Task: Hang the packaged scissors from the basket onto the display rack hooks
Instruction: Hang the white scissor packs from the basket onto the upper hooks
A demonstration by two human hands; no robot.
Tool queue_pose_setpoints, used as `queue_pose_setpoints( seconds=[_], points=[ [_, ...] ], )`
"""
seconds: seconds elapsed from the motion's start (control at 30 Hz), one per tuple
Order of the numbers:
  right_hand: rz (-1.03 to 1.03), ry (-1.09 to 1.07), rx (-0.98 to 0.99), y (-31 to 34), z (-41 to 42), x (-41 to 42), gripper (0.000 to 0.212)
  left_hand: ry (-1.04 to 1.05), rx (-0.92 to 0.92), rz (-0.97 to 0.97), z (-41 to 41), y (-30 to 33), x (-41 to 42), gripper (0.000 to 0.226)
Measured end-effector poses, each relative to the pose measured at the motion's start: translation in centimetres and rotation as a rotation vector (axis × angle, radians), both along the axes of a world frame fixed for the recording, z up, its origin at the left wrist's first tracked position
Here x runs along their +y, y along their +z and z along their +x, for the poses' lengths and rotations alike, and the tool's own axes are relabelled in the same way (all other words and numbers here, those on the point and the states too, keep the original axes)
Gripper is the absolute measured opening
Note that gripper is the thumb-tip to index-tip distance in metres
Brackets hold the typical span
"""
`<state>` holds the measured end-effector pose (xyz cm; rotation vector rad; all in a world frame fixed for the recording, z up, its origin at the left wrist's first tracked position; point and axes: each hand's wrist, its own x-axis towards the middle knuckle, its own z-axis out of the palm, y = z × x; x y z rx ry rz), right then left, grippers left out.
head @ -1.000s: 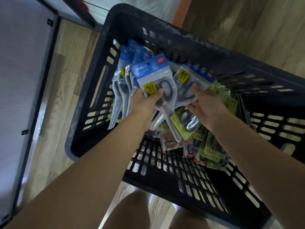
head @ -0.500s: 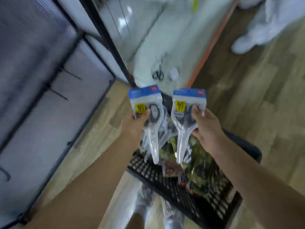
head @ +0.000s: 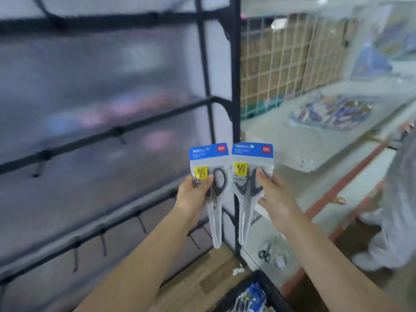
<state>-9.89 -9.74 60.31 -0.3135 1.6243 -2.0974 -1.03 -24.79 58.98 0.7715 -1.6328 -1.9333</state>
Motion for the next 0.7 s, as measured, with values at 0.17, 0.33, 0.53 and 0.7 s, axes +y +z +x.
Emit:
queue_pose_setpoints(
  seconds=[0.17, 0.33, 0.53, 0.7],
  points=[
    [-0.037, 0.09, 0.03, 5.6, 5.7, -1.7, 0.019, 0.122, 0.037, -0.028, 7.8, 5.6, -0.8, 0.008],
    [0.041, 0.179, 0.048, 6.4, 10.7, -3.5, 0.011, 0.24, 0.013, 0.006, 14.7, 6.2, -1.7, 0.01],
    [0.068, 0.322, 0.13, 7.9, 15.4, -6.9, 0.015, 0.349, 0.069, -0.014, 20.3, 8.0, -3.7, 0.004],
    [0.054, 0.43, 0.287, 11.4, 18.8, -10.6, 0.017, 0.462, 0.092, -0.087, 25.0, 10.8, -6.4, 0.009]
  ],
)
